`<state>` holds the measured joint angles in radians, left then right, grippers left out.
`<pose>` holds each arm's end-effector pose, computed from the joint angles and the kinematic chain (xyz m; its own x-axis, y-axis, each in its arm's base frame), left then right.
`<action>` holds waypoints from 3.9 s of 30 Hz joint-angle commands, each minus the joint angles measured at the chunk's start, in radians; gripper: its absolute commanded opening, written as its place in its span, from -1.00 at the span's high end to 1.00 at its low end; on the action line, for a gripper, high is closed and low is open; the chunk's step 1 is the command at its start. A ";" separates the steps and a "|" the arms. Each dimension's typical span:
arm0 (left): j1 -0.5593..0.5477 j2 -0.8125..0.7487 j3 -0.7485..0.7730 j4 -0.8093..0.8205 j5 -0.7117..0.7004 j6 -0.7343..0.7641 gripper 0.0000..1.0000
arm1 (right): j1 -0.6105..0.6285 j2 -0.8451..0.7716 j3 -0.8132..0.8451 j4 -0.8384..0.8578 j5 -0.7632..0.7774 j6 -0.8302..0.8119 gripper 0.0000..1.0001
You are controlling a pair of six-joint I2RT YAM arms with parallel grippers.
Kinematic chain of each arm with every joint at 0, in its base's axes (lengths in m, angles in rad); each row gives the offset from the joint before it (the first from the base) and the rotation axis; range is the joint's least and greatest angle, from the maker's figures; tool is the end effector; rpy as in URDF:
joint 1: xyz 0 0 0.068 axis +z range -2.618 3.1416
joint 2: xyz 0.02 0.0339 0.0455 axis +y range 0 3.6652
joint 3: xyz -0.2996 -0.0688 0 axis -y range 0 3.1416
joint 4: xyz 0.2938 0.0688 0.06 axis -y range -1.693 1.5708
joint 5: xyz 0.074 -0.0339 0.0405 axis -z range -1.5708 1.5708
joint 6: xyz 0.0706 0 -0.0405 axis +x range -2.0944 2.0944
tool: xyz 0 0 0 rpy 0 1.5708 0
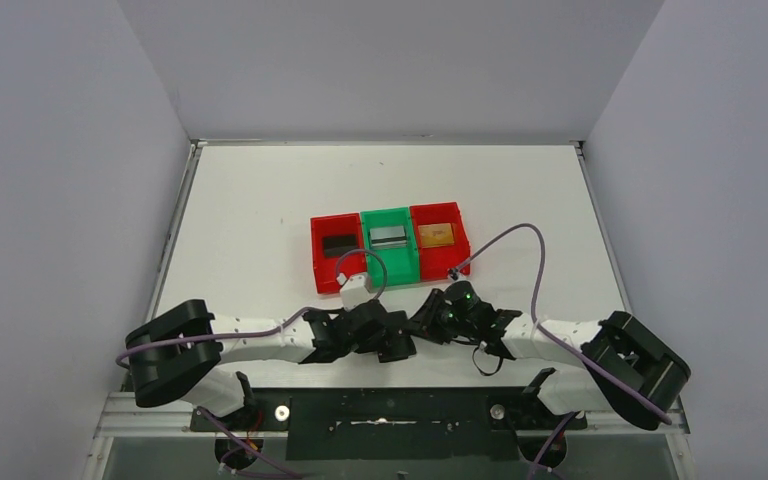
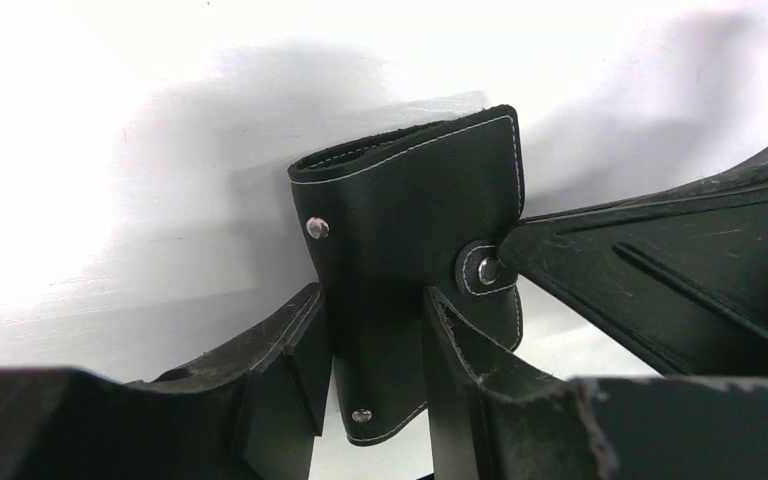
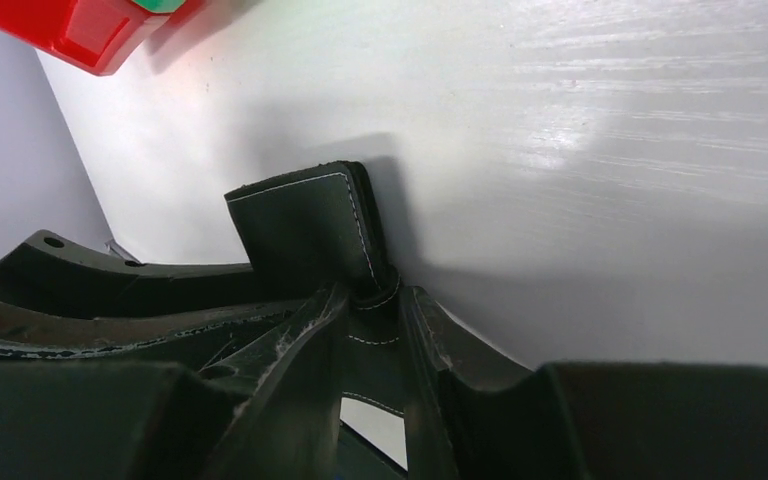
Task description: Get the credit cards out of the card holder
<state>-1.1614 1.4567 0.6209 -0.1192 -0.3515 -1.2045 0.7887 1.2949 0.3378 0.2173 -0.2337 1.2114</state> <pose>0.1451 -0.2733 0.1189 -0.8466 -0.2511 -0.4693 -0.0233 0.8984 -0.4386 0.1731 0.1974 0.0999 -0.9260 0.3600 -0.1136 0.1596 0.6462 0.7463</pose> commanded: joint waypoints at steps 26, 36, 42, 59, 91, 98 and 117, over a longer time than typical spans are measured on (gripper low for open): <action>-0.015 -0.099 -0.049 -0.034 0.028 0.045 0.68 | 0.180 0.099 0.317 -0.399 0.209 0.371 0.03; -0.017 -0.090 -0.045 -0.028 0.028 0.057 0.68 | 0.203 0.208 0.462 -0.574 0.186 0.425 0.19; -0.018 -0.096 -0.041 -0.034 0.021 0.055 0.68 | 0.222 0.184 0.488 -0.645 0.177 0.472 0.14; -0.030 -0.085 -0.029 -0.025 0.024 0.074 0.68 | 0.160 0.224 0.511 -0.742 0.165 0.571 0.15; -0.024 -0.114 -0.087 -0.146 -0.040 -0.008 0.74 | 0.086 0.101 0.372 -0.653 0.160 0.504 1.00; -0.023 -0.125 -0.095 -0.129 -0.042 0.019 0.75 | 0.066 -0.003 0.275 -0.630 0.174 0.516 0.99; -0.021 -0.168 -0.071 -0.110 -0.020 0.088 0.13 | 0.067 -0.248 0.138 -0.393 0.237 -0.002 -0.48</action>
<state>-1.1793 1.3075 0.5301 -0.1921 -0.3634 -1.1404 0.8436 1.0245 0.4263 -0.3405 0.0437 1.3880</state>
